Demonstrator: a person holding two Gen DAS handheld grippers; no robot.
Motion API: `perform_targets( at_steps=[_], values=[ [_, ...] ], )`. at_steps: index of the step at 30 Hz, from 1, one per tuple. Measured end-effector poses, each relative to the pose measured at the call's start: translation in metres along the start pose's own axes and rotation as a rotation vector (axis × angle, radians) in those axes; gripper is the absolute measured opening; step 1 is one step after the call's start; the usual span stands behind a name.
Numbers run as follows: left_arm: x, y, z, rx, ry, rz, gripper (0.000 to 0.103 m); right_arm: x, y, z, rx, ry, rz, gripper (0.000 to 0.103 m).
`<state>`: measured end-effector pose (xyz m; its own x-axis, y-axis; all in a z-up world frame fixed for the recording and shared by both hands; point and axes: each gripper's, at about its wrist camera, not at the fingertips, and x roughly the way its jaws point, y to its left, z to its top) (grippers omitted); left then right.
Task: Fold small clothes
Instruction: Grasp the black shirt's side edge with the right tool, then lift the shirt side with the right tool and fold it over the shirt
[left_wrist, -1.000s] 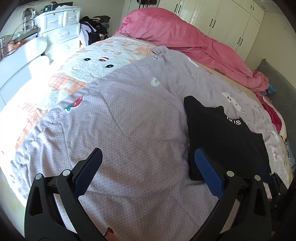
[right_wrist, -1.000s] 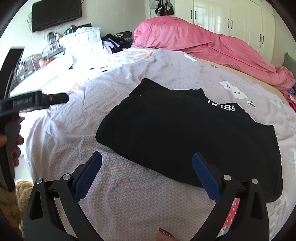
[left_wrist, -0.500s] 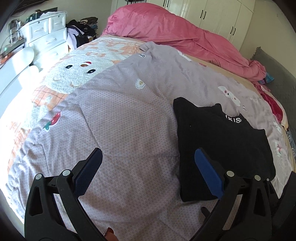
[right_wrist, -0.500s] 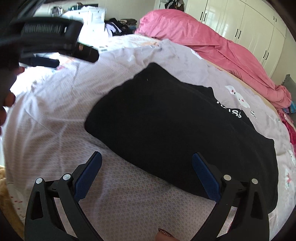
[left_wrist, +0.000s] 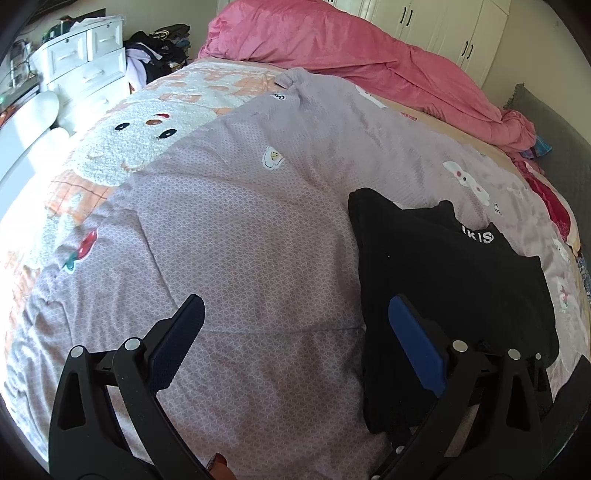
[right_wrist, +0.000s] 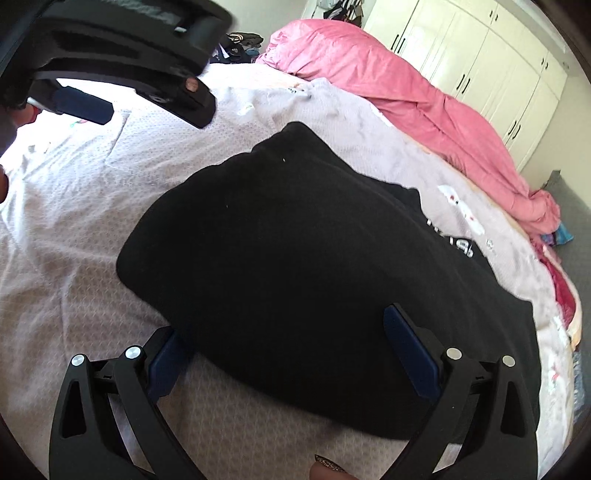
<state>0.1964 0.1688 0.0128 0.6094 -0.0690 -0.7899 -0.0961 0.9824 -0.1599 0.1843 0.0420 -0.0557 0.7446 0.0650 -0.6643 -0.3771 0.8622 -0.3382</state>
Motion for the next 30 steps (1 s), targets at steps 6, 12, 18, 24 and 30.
perform_targets(
  at_steps=[6,12,18,24,30],
  values=[
    [0.014,-0.006,0.01,-0.007,0.025,-0.022,0.093,-0.005,-0.012,0.0,0.042,-0.059,0.002,0.074],
    [0.025,-0.017,0.025,-0.064,0.057,-0.122,0.093,-0.02,-0.037,-0.003,0.147,-0.143,0.075,0.027],
    [0.039,-0.039,0.037,-0.148,0.136,-0.302,0.093,-0.032,-0.059,-0.008,0.234,-0.202,0.132,0.014],
    [0.056,-0.07,0.042,-0.129,0.196,-0.347,0.093,-0.044,-0.07,-0.014,0.283,-0.243,0.169,0.011],
    [0.051,-0.101,0.039,-0.077,0.177,-0.339,0.04,-0.064,-0.085,-0.023,0.318,-0.307,0.163,0.008]
  ],
)
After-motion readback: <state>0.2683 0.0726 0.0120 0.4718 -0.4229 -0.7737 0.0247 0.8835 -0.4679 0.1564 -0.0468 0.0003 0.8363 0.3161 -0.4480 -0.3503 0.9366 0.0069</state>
